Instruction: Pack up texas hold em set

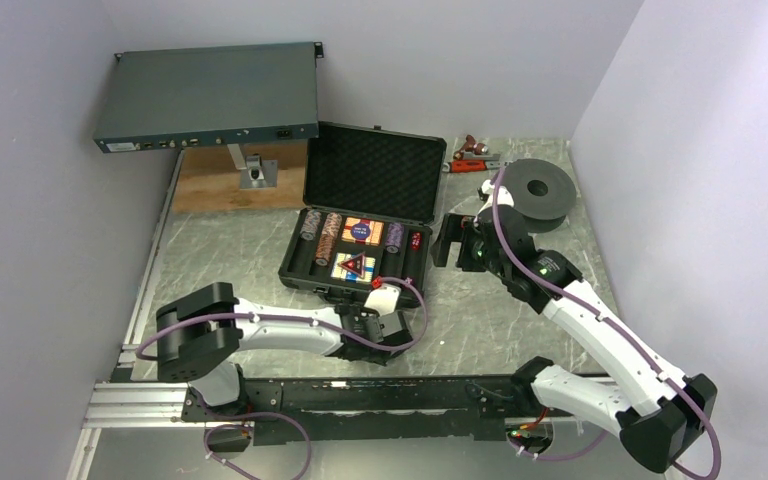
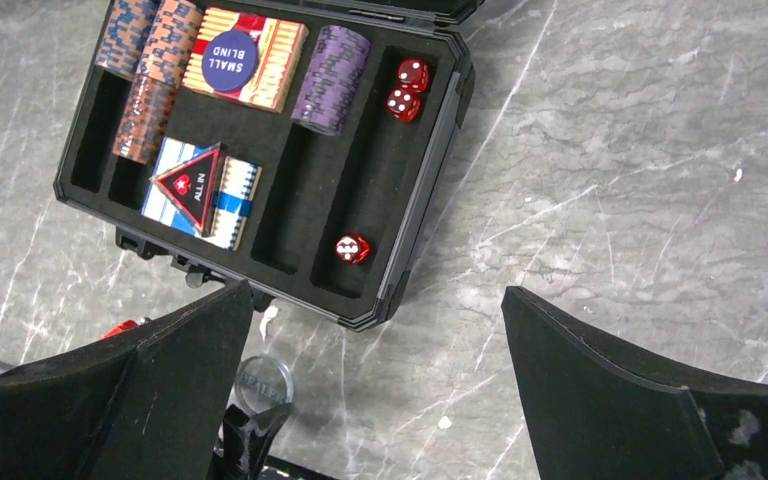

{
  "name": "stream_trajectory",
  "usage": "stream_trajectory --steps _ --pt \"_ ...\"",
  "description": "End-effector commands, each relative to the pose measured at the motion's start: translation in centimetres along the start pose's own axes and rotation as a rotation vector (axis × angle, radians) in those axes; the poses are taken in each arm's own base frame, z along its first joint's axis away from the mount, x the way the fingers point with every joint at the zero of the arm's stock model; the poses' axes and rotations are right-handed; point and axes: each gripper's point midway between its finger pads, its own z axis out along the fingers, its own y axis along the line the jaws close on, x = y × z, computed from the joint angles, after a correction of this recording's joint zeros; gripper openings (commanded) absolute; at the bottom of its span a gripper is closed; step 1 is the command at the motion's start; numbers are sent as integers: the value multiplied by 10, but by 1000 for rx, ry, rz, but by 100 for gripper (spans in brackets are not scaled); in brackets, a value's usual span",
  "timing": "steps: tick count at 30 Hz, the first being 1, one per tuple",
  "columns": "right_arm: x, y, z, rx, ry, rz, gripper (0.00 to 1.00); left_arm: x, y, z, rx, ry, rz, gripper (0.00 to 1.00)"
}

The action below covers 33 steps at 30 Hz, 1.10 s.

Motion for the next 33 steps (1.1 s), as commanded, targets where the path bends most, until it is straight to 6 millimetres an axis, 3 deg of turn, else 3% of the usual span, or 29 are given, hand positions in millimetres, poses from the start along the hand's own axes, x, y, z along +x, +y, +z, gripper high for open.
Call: stream_trajectory --steps 1,3,4,16,23,33 --pt "-2 6 -7 -47 -11 -16 100 2 -6 -10 79 -17 49 15" --pt "0 5 -7 -52 -6 -16 100 -3 -8 -14 103 -40 56 1" --pt "2 5 -7 -53 -1 -15 100 -5 -7 -15 103 -50 56 0" --pt "38 7 -3 -117 98 -4 100 -21 -5 -32 176 -149 61 0" --pt "73 57 -6 -424 255 72 98 -39 -3 -47 203 -246 80 0" --pt "107 91 -10 -635 441 132 89 -70 -11 -73 269 -382 128 0"
